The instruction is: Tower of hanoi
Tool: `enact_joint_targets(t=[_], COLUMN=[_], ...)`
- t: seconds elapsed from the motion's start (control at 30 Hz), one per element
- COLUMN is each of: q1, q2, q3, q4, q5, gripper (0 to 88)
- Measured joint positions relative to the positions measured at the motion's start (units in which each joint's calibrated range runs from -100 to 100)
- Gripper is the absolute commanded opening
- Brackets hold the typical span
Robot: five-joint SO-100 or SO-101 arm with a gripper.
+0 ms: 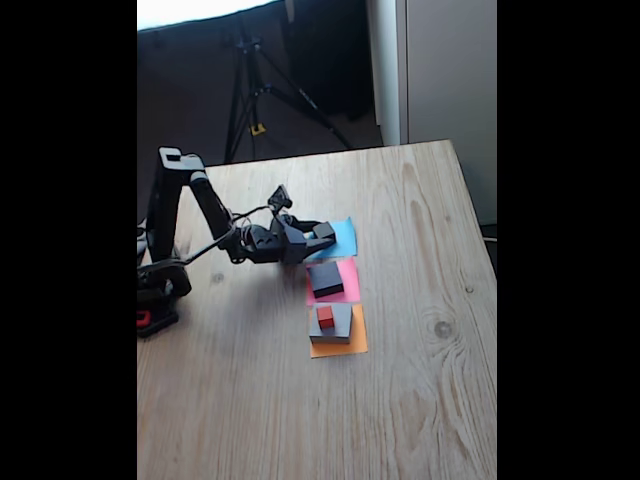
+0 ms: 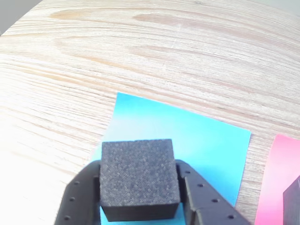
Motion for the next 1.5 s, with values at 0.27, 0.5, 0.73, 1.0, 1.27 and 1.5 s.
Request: enact_joint_targets(t=[0.27, 0.5, 0.73, 1.0, 1.27, 1.5], q1=[0.0, 0.0, 0.0, 3.41, 8.05, 11.98], q2=[-22.83, -35.91, -40.02, -46.09, -49.94, -56.26], q3=[-0.43, -16.78, -43.2, -58.84, -69.1, -55.8], q4=[29.78, 70.3, 104.32, 120.18, 129.54, 128.18], q5=[-0.35, -2.43, -6.42, -8.33, -11.11, -2.6], gripper=[6.4, 6.1, 6.2, 4.9, 4.8, 4.5])
